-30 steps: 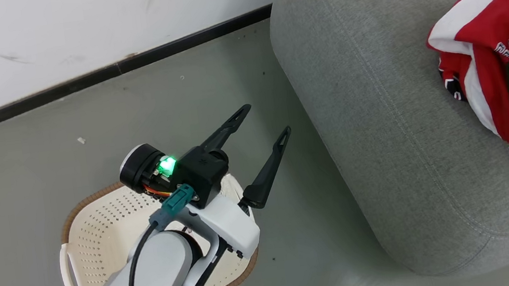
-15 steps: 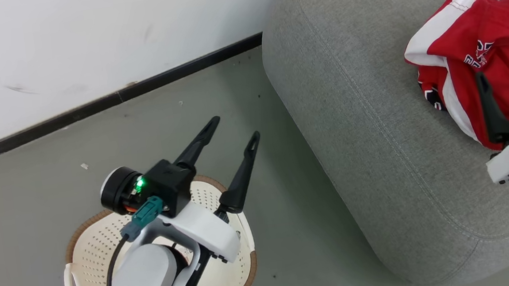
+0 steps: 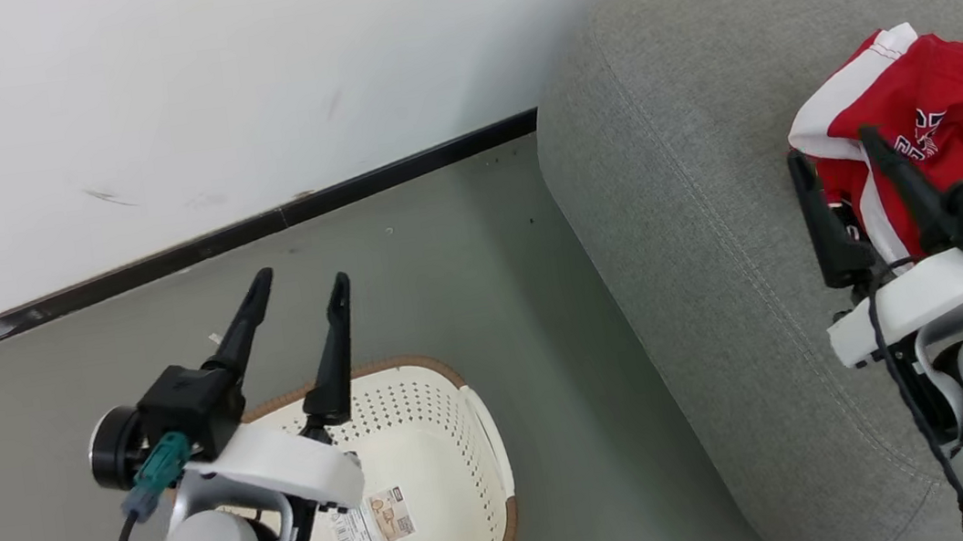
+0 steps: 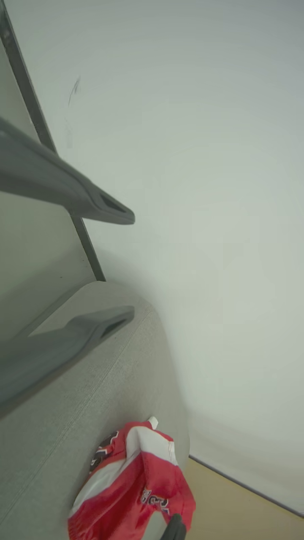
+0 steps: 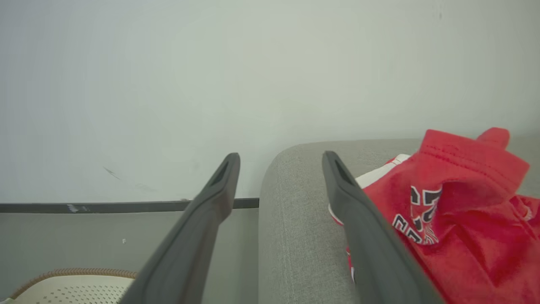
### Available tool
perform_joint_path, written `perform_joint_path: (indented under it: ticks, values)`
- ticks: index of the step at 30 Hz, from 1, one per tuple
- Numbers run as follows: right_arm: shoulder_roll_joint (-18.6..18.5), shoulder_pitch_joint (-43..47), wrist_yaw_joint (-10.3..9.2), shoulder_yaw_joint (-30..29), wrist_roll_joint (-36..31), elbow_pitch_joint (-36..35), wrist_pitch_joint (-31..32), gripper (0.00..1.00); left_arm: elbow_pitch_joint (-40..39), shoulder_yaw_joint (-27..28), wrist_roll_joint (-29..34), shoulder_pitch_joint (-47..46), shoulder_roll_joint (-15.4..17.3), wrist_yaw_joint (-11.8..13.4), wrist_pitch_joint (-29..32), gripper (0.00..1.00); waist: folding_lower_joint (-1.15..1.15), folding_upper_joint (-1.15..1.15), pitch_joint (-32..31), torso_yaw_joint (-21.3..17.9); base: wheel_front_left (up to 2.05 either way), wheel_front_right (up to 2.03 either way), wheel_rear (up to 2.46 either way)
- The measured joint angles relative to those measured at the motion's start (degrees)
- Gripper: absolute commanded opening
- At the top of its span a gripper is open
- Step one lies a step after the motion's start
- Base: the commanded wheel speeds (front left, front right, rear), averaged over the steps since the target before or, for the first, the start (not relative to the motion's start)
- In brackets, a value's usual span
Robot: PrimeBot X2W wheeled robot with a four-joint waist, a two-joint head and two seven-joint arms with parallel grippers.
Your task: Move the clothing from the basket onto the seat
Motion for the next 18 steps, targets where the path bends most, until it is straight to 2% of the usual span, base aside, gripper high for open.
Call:
perform_joint_path:
  ticks: [10, 18]
  values:
    - [2.8, 0.0, 0.0, 3.3, -2.3, -1.6, 0.0, 1.0, 2.1, 7.6, -1.1, 6.0, 1.6, 5.5, -3.7, 1.0, 0.0, 0.0, -3.1, 3.5, 0.0, 0.0, 0.0]
    - [3.8, 2.5, 0.0, 4.2, -3.6, -2.7, 0.0, 1.0, 4.0, 10.4, -1.5, 11.5, 2.1, 8.0, -4.2, 1.0, 0.0, 0.0, -5.5, 5.8, 0.0, 0.0, 0.0]
